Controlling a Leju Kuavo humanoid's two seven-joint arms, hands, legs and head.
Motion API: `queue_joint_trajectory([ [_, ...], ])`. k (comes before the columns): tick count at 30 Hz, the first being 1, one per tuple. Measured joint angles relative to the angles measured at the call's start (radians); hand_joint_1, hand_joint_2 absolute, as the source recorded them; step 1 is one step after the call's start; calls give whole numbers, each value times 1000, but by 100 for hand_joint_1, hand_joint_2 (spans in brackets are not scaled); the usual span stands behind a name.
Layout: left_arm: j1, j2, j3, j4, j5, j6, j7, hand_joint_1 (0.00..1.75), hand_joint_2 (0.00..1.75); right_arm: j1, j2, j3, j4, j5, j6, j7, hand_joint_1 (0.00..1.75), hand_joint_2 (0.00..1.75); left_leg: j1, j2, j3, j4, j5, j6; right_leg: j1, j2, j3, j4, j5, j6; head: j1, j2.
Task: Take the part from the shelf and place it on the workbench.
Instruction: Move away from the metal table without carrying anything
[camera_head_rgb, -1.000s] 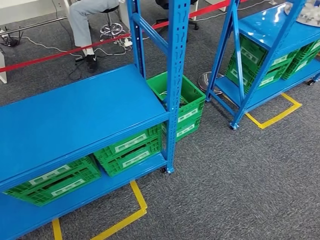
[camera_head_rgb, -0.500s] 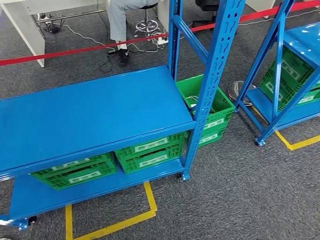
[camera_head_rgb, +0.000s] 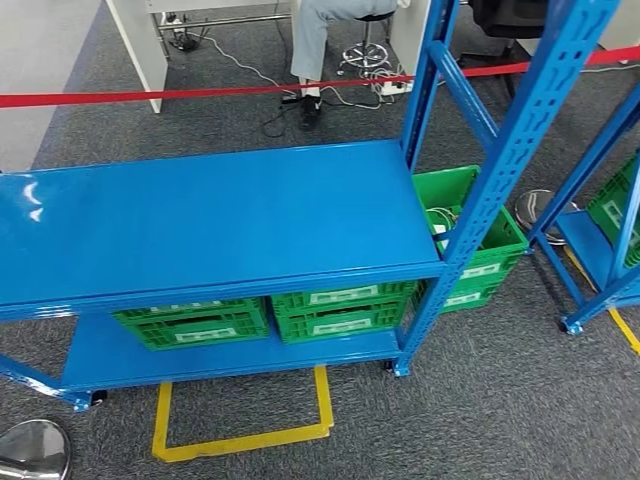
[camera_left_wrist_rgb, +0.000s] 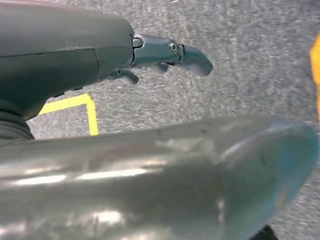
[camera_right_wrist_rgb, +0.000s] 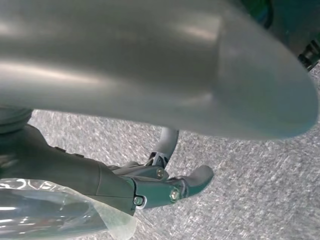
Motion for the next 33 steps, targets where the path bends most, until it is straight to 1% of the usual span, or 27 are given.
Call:
queue_joint_trajectory([
  [1,3,0,0,0,-2,0,0,0,0,-3,0,0,0,0,0,0,0,0,2,-12,2,-5,2,4,0,-1,6,-1,-4,4,1,0],
  [2,5,0,0,0,-4,0,1,0,0,-4,0,0,1,1,0,-1,0,0,6,-24,4,-11,6,9,-1,17,6,9,-16,8,2,0],
  [3,5,0,0,0,-6,0,2,0,0,-4,0,0,1,2,0,-1,0,0,9,-35,7,-16,9,14,-3,45,-4,39,-37,12,5,0],
  [5,4,-1,1,0,-15,0,5,0,0,-3,0,1,2,3,0,-1,0,0,13,-59,8,-19,12,20,-6,107,-66,159,-98,16,10,0],
  [6,3,-1,3,1,-20,0,7,0,0,-2,0,2,3,3,0,0,0,0,14,-72,8,-19,12,22,-7,119,-106,226,-121,18,11,0],
  [7,4,-2,4,1,-25,0,10,0,0,-1,0,3,4,3,0,0,0,0,14,-86,9,-19,11,23,-8,124,-137,272,-127,20,11,0],
  [8,4,-2,6,1,-28,0,13,0,0,0,0,4,5,3,0,0,0,0,14,-100,11,-19,10,22,-9,126,-154,282,-111,22,11,0],
  [9,5,-2,7,1,-30,0,16,0,0,1,0,5,5,3,0,0,0,0,15,-115,14,-18,8,20,-10,129,-152,253,-76,23,11,0],
  [10,5,-2,7,1,-31,-1,17,0,0,1,0,5,6,3,0,0,0,0,16,-128,18,-18,6,17,-13,137,-134,193,-31,24,11,0],
  [11,5,-2,8,1,-33,-1,18,0,0,1,0,6,7,3,0,0,0,0,17,-141,20,-15,2,13,-18,159,-110,126,8,26,12,0],
  [12,5,-3,9,1,-36,-1,19,0,0,1,0,6,8,3,0,0,0,0,16,-154,20,-11,-1,7,-21,180,-90,72,35,24,12,0],
  [14,9,-2,15,1,-53,-1,24,0,0,1,1,7,8,3,0,-1,0,0,18,-175,15,-6,-5,-5,-22,202,-71,28,49,15,12,0],
  [15,14,-3,21,1,-71,-1,33,0,0,0,1,7,9,4,0,-2,0,0,20,-184,13,-5,-4,-10,-19,194,-68,26,49,7,12,0],
  [16,21,-3,30,1,-96,-1,45,0,44,0,2,5,9,4,0,-3,0,0,22,-185,12,-5,-5,-16,-18,184,-65,25,51,0,12,0],
  [17,30,-4,41,1,-125,-1,60,0,87,1,2,1,10,2,0,-2,0,44,22,-171,9,1,-10,-22,-18,178,-63,24,52,-6,11,0],
  [19,48,-9,75,0,-191,-1,96,0,175,7,4,-11,11,-16,0,7,0,131,21,-119,-19,63,-49,-32,-20,162,-59,20,53,-16,7,0],
  [20,55,-12,98,0,-223,-1,113,0,175,13,4,-18,11,-31,0,12,0,175,21,-94,-47,124,-80,-37,-19,154,-58,20,51,-19,6,0],
  [21,62,-16,122,-2,-251,-1,129,0,175,18,4,-25,11,-53,0,15,0,175,23,-81,-80,190,-109,-41,-18,145,-58,20,49,-23,5,0],
  [22,68,-21,144,-4,-269,-1,143,0,175,24,5,-33,11,-79,1,14,0,175,26,-76,-106,243,-124,-45,-17,136,-56,20,47,-26,5,0],
  [23,74,-24,161,-6,-275,-1,153,0,175,30,5,-40,10,-102,1,9,0,175,29,-74,-120,269,-124,-49,-17,129,-55,21,45,-28,5,0],
  [24,81,-26,173,-9,-269,-1,158,0,131,34,5,-48,9,-126,1,-1,0,131,33,-73,-113,252,-100,-54,-17,125,-51,21,43,-30,6,0],
  [26,92,-28,185,-16,-248,-1,153,0,44,38,5,-61,7,-161,1,-36,0,44,43,-71,-56,132,-26,-65,-19,121,-43,21,37,-28,5,0],
  [27,96,-28,188,-19,-243,-1,145,0,0,38,4,-68,6,-175,1,-58,0,0,45,-69,-24,65,-1,-74,-17,120,-43,22,33,-26,4,0],
  [28,97,-28,190,-23,-244,-1,137,0,0,40,4,-74,5,-184,0,-77,0,0,46,-68,-2,21,9,-73,-14,119,-44,23,29,-21,3,0],
  [29,98,-28,192,-27,-249,-1,130,0,0,42,4,-80,4,-193,0,-92,0,0,46,-67,9,-1,7,-71,-11,118,-46,24,26,-17,4,0],
  [31,103,-27,198,-35,-263,0,128,0,0,47,3,-94,1,-215,0,-110,0,0,44,-66,12,-6,0,-57,-8,117,-46,23,23,-11,7,0],
  [33,113,-28,206,-42,-277,0,133,0,0,55,2,-109,-3,-240,0,-121,0,0,41,-66,13,-7,-2,-53,-10,115,-43,18,24,-7,8,0],
])
